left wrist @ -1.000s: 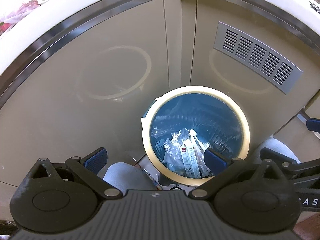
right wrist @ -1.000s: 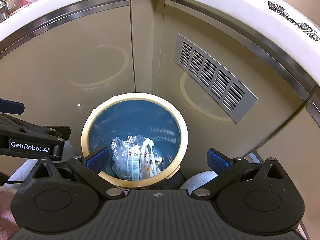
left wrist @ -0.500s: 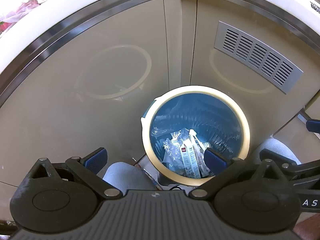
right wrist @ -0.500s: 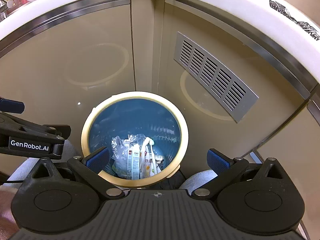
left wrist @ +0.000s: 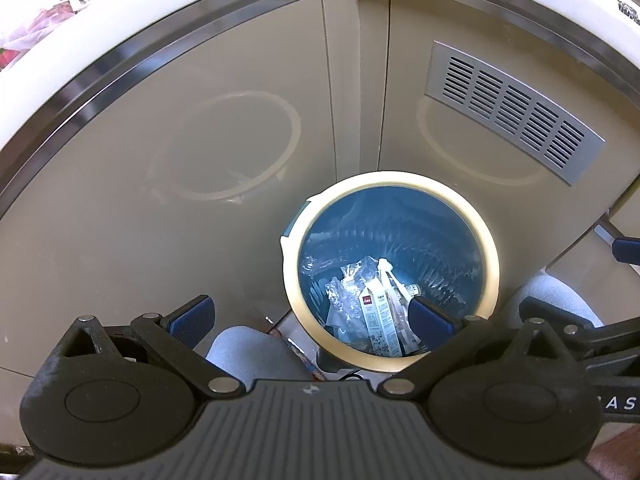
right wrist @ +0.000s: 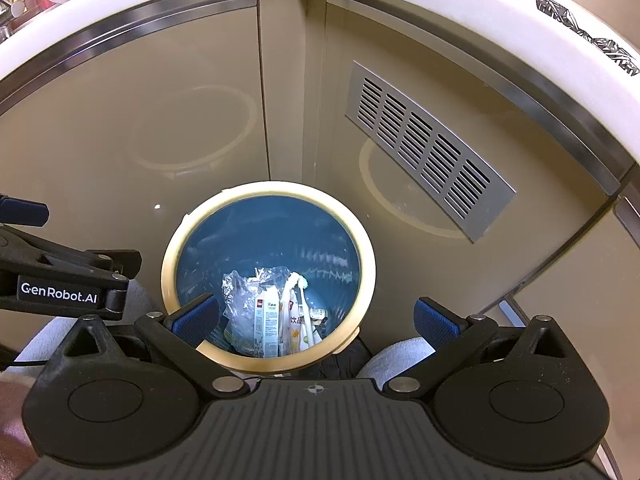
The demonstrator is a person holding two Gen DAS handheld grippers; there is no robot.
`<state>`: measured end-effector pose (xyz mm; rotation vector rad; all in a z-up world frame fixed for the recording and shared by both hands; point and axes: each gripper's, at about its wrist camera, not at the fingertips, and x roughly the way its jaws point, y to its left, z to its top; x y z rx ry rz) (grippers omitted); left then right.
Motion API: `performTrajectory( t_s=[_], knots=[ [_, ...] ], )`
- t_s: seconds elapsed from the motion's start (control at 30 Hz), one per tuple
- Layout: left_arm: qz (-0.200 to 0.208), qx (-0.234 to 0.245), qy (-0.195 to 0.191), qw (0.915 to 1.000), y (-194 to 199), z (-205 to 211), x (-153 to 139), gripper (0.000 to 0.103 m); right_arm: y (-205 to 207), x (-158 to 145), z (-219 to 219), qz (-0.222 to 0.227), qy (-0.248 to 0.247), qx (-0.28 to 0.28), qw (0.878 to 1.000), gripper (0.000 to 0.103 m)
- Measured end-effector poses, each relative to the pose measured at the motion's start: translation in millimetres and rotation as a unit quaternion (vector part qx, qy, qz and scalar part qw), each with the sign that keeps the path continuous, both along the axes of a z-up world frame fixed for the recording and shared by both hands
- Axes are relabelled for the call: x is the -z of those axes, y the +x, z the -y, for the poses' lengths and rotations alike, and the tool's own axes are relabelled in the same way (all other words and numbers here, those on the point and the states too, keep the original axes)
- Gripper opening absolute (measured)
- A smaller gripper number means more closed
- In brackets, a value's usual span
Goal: Collect trash
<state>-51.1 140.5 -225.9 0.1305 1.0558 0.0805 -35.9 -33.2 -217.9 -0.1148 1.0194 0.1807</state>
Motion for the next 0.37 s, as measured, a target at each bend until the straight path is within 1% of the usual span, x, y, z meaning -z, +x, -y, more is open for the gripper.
performTrajectory(
  t_s=[0.13, 0.37],
  knots=[
    [-0.001, 0.006, 0.001, 1.0, 0.5, 2.3, 0.3, 0.103, 0.2, 0.1, 1.9, 0.0, 0.001, 0.005, 1.0, 0.103],
    [0.008, 0.016, 0.012, 0.9998, -0.4, 5.9, -1.1, 0.103, 1.7, 0.2, 4.4, -0.006, 0.003, 0.013, 1.0, 0.103]
  ],
)
